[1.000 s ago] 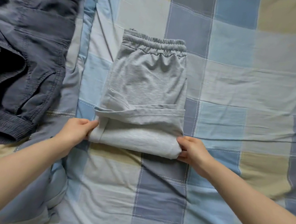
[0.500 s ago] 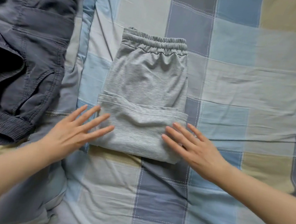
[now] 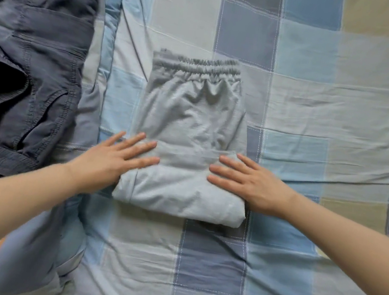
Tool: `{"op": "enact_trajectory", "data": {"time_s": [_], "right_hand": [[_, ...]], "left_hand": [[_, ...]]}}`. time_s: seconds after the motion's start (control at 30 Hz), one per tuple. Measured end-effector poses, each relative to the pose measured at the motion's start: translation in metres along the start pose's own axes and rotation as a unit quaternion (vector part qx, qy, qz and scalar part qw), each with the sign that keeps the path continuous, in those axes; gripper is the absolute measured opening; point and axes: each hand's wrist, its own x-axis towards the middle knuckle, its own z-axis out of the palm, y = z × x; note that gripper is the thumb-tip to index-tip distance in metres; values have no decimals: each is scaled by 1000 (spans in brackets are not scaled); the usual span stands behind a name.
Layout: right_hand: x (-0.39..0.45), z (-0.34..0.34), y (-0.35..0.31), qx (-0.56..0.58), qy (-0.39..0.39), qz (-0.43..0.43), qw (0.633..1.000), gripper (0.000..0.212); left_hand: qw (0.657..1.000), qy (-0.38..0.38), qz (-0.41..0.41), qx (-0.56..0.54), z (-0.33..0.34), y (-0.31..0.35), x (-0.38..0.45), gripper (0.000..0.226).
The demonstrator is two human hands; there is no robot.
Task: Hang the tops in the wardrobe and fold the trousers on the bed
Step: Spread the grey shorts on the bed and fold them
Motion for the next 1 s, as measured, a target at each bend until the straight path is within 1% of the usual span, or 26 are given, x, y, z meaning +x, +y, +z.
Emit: {"op": "enact_trajectory", "data": {"time_s": [0.07,0.1,0.13,0.17,0.2,0.23,0.27,0.3,0.33,0.37,0.4,0.43,0.47,0.5,0.57,0.6,0.63,0.67,0.7,0.73,0.8,0.83,0.87,0.9,0.93,1.0], "right_hand": [[-23,1,-20,31,-27,-30,999,61],[-35,3,-32,56,-49,-42,996,60],[-48,5,-47,96,-77,-48,991,62],[-60,4,-63,165,-100,-44,980,65],[-70,0,-77,270,-127,-19,954,65],[-78,-3,-88,389,-140,24,910,61],[-86,-7,-96,508,-142,83,846,52],[-88,-12,-101,615,-117,152,765,43],[-89,-16,-102,688,-68,224,687,33],[-88,-20,-101,733,-14,297,612,21],[-84,-25,-95,751,32,365,549,11],[-78,-27,-87,747,75,415,514,11],[-72,-28,-78,732,102,447,504,11],[-66,-29,-71,723,118,464,497,13],[-49,-29,-64,728,115,492,464,22],[-40,-30,-64,724,110,502,460,23],[-33,-30,-65,714,113,503,473,22],[-26,-31,-66,701,126,494,499,20],[-20,-34,-67,689,156,480,520,18],[-17,-37,-66,671,192,478,533,18],[-12,-39,-61,637,251,493,537,20],[-11,-36,-58,621,259,512,534,22],[-10,-31,-55,600,255,540,532,25],[-9,-25,-51,580,249,571,524,28],[-7,-21,-48,570,244,599,507,31],[2,-21,-46,580,244,633,451,34]], "left_hand": [[997,-47,18,-51,4,31,-21,113],[992,-80,33,-88,1,49,-31,111],[985,-93,39,-137,1,69,-42,105],[973,-84,34,-214,-2,86,-51,92],[928,-139,14,-346,-5,101,-60,80],[876,-184,13,-445,-10,113,-66,76],[837,-184,-4,-516,-8,124,-73,68],[834,-158,-52,-527,-3,131,-77,55],[787,-146,-137,-584,-5,135,-77,49],[709,-118,-213,-661,-1,132,-77,65],[659,-88,-281,-692,0,128,-74,79],[608,-47,-338,-717,-1,120,-64,72],[547,0,-395,-738,-5,112,-54,59],[519,38,-425,-741,-9,105,-45,49],[492,76,-456,-738,-17,102,-33,37],[493,74,-466,-731,-20,105,-31,31],[506,67,-465,-724,-20,109,-27,27],[537,56,-462,-703,-21,115,-26,21],[563,67,-458,-685,-25,119,-24,18],[572,97,-461,-672,-28,122,-21,16],[561,171,-483,-650,-34,124,-18,16],[553,199,-495,-640,-37,125,-16,18],[556,209,-506,-625,-36,125,-14,24],[566,201,-518,-610,-33,125,-10,32],[565,192,-528,-604,-28,125,-6,38],[548,195,-554,-596,-22,123,4,42]]}}
